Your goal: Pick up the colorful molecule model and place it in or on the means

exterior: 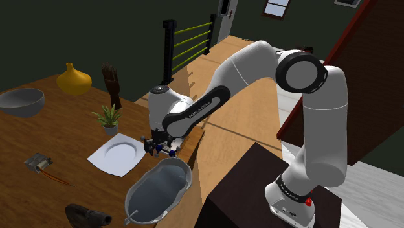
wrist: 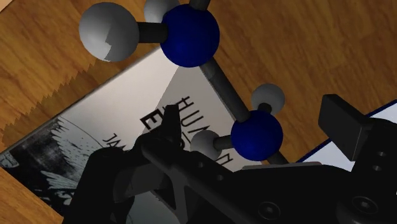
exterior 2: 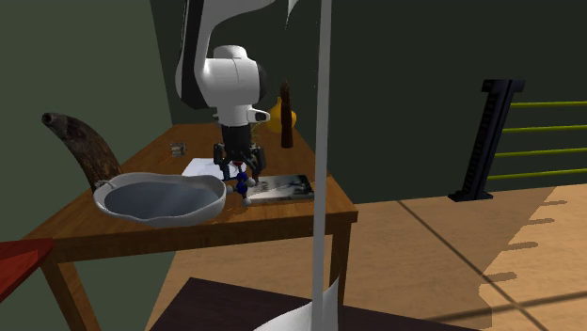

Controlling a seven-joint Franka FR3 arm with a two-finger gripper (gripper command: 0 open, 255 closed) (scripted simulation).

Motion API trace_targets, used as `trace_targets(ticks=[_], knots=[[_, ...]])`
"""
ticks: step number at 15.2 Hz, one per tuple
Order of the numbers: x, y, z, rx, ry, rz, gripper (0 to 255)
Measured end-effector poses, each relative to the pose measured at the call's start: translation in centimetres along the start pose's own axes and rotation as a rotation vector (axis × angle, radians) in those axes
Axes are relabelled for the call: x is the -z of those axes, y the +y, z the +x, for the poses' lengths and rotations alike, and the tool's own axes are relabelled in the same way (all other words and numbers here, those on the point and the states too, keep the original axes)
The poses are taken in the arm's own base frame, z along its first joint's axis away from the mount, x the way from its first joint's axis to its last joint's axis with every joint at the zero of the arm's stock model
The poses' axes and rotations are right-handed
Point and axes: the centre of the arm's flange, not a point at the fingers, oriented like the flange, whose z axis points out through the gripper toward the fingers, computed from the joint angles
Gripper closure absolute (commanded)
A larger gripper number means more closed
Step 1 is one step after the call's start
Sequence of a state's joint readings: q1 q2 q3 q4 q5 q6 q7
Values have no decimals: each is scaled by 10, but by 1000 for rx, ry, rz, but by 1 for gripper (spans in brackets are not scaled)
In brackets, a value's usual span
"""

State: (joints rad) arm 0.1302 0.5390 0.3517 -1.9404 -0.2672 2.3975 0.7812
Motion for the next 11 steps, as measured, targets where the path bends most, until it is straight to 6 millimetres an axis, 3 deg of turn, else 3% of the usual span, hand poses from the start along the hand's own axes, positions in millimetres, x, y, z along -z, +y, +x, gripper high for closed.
trace_targets(ticks=[5,6,11], knots=[[-2,0,0,0,0,0,0],[-2,0,0,0,0,0,255],[-1,0,0,0,1,0,255]])
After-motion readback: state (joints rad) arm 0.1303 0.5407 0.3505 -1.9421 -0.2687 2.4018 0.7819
